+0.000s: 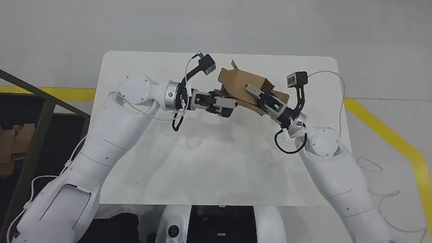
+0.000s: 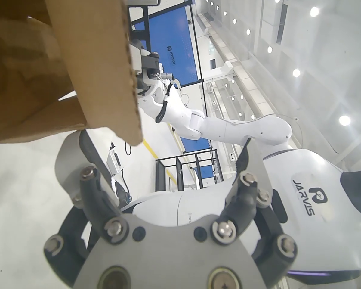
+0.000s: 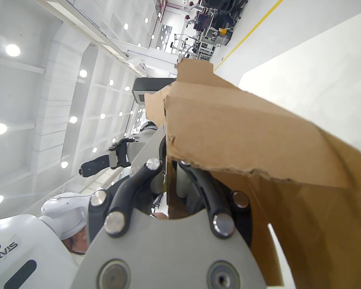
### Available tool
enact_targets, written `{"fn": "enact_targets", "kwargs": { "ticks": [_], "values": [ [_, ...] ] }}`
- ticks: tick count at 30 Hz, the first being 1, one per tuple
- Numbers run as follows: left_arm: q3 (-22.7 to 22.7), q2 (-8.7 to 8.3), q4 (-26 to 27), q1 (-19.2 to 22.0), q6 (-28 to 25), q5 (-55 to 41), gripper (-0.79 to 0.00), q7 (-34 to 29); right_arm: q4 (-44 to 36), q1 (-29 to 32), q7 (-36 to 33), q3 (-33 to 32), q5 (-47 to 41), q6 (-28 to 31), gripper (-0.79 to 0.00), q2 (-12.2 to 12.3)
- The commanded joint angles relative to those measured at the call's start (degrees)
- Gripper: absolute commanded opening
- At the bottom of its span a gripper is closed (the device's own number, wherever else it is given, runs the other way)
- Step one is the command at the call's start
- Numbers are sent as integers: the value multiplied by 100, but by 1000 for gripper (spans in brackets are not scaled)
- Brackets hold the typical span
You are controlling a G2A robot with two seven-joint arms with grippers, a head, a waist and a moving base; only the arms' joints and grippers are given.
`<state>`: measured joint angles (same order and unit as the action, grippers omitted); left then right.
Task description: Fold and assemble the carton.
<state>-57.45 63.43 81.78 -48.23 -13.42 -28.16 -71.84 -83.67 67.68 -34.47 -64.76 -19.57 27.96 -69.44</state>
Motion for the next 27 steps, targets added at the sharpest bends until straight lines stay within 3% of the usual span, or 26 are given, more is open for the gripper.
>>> {"fn": "enact_targets", "kwargs": {
  "ticks": [1, 27],
  "values": [
    [-3, 2, 0, 2, -6, 17, 0, 16, -61, 44, 8, -3, 52, -22, -785, 1],
    [-196, -35, 44, -80, 11, 11, 0, -16, -126, 42, -57, 63, 50, -194, -785, -52]
  ]
}}
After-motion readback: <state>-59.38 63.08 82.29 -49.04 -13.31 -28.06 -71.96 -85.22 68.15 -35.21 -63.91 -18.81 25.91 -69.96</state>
